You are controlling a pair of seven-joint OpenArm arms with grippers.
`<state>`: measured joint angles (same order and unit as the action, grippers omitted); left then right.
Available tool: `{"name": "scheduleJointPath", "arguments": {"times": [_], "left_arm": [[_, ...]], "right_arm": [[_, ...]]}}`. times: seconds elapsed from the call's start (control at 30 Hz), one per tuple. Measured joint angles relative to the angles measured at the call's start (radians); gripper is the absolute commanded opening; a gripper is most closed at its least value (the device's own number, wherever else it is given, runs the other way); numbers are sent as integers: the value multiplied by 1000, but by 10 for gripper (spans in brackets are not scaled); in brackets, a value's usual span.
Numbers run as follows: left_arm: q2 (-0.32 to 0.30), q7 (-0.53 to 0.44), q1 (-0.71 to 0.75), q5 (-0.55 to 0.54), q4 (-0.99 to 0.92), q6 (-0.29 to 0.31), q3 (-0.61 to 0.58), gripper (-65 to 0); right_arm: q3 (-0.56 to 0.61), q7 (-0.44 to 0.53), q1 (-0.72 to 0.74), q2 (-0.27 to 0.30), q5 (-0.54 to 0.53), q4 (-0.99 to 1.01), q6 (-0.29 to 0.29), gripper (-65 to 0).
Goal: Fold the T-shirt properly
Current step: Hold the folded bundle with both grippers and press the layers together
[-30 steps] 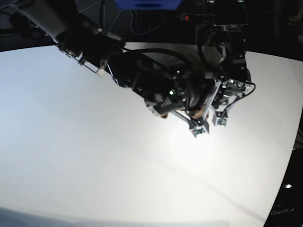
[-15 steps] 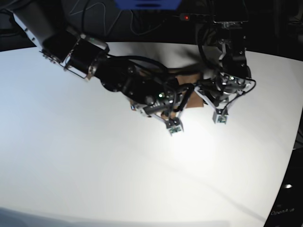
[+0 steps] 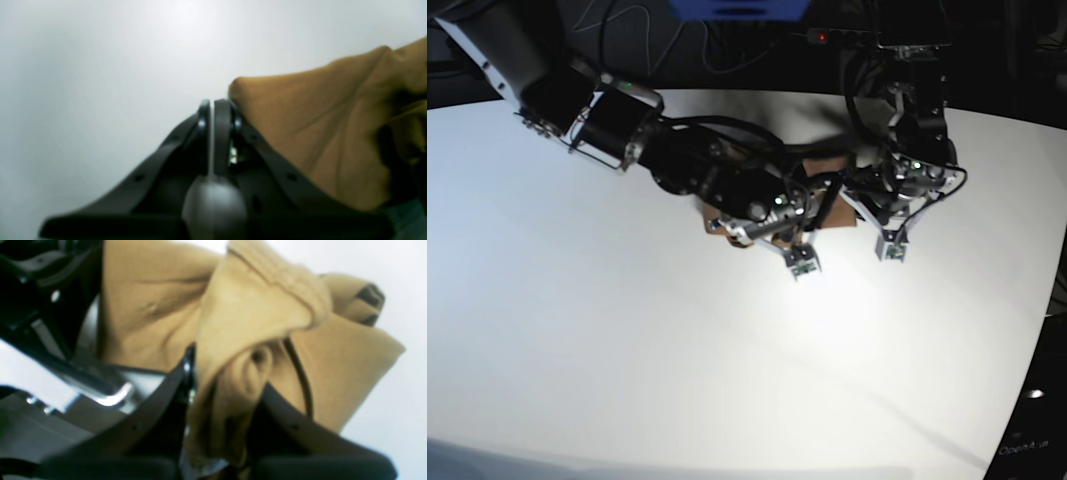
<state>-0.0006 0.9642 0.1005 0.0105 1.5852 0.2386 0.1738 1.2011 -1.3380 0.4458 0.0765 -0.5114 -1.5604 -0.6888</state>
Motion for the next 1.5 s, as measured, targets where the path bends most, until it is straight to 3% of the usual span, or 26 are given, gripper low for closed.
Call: {"name": "scheduleJointPath", "arguments": {"times": [0.17, 0.4, 0.5, 0.63, 0.77, 0.87, 1.13, 1.27, 1.5], "left_arm": [[0, 0, 0, 0, 0, 0, 0, -624], [0, 0, 0, -4, 0, 0, 0, -624], [-2, 1, -1, -3, 0, 0, 1, -624], [-2, 0, -2, -3, -1, 0, 1, -624], [-3, 5, -3, -2, -1, 0, 5, -624], [-3, 5, -3, 3, -1, 0, 5, -624], [-9, 9, -3, 2, 0, 0, 7, -624], [-10, 7, -3, -2, 1, 0, 6, -624], [-19, 43, 11, 2, 42, -2, 6, -624]], "right_arm": [[15, -1, 22, -13, -3, 3, 0, -618], [15, 2, 22, -26, 9, 4, 18, -376], [15, 18, 22, -21, 19, 4, 18, -318], [15, 37, 22, -21, 23, 3, 19, -316], [11, 62, 22, -25, 27, 3, 111, -319], [9, 84, 18, -43, 37, 3, 143, -321], [9, 82, 8, -69, 62, -16, 138, -322], [3, 132, 14, -102, 55, -87, 139, -316], [2, 113, 11, -91, 30, -87, 140, -315]]}}
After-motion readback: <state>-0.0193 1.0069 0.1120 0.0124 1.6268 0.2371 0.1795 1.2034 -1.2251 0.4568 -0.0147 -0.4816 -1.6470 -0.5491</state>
